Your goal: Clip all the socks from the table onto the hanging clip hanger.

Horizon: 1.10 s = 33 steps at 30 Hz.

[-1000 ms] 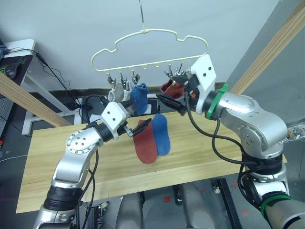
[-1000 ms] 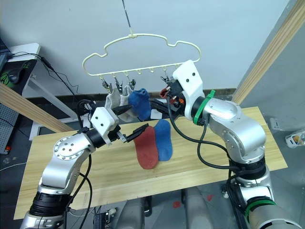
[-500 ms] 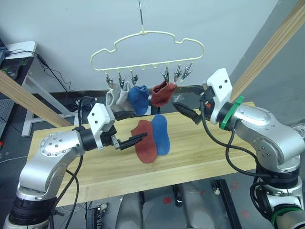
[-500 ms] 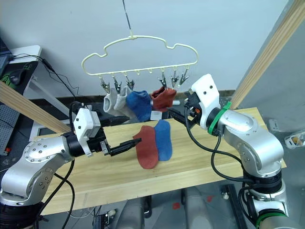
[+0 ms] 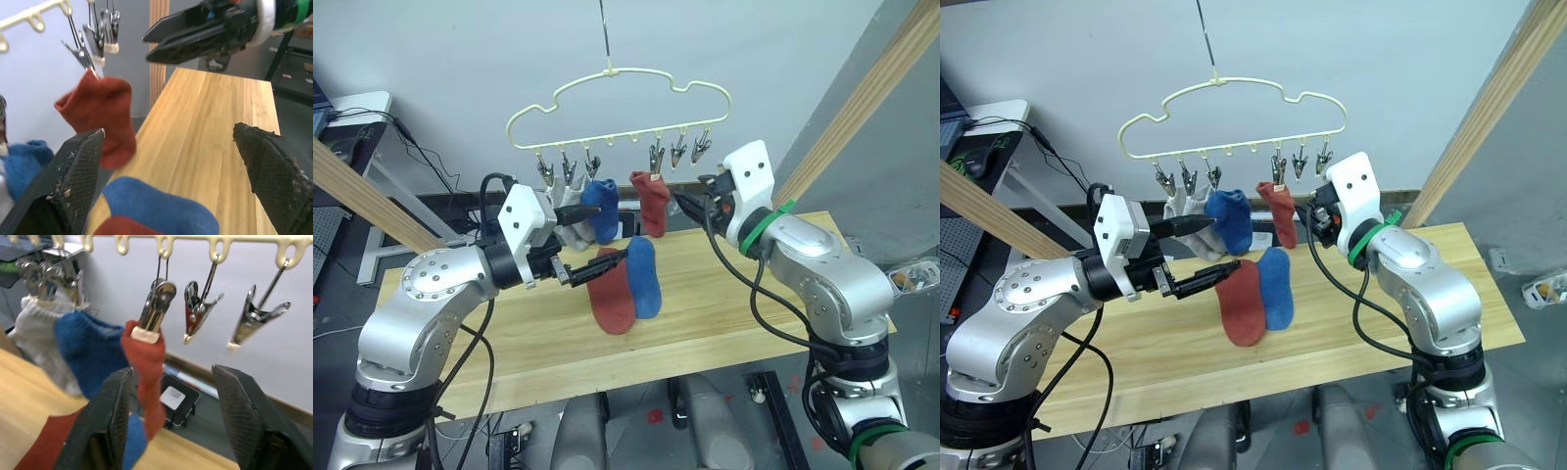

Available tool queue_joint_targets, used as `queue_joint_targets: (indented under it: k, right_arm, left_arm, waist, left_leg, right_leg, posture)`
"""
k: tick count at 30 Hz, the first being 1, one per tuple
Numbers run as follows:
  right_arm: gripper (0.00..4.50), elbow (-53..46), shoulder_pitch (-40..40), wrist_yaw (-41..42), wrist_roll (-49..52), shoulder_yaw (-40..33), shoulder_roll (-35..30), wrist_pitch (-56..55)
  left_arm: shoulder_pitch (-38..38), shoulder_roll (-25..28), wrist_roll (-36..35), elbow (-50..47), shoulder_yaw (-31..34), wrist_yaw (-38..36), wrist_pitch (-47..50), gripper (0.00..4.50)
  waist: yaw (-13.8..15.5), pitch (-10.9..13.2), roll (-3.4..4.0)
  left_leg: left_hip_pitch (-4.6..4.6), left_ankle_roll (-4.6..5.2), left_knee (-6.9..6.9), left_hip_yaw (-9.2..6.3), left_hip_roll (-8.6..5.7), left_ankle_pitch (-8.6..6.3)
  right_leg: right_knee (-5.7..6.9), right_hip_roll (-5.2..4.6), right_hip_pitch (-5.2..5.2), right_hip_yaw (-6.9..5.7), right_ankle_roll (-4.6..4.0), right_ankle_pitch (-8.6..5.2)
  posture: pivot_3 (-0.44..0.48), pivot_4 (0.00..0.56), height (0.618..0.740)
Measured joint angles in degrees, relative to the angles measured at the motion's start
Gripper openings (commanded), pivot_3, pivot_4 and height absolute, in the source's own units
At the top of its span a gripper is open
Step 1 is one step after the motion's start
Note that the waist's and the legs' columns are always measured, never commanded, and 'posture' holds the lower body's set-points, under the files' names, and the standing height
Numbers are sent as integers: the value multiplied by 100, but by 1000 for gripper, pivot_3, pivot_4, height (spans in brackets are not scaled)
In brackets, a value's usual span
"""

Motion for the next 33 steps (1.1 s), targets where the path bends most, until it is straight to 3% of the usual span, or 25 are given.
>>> queue_joint_targets:
  k: [16,33]
  right_arm:
    - [2607,1833,-747,-201,-838,186,686,-1320]
    - [2607,2442,-931,-354,-1174,68,1107,-1929]
  left_arm:
    - [-478,-129,16,277,-166,-6,2,4500]
    - [-451,-157,133,373,-166,-44,-47,4500]
  waist:
    - [0,0,0]
    - [6,0,0]
  left_leg:
    - [-3,0,-2,0,1,0]
    - [-3,0,-2,0,1,0]
  right_leg:
    - [-2,1,-2,-1,-27,16]
    - [-2,1,-2,-1,-27,17]
  posture:
    - [-132,262,740]
    - [-129,262,740]
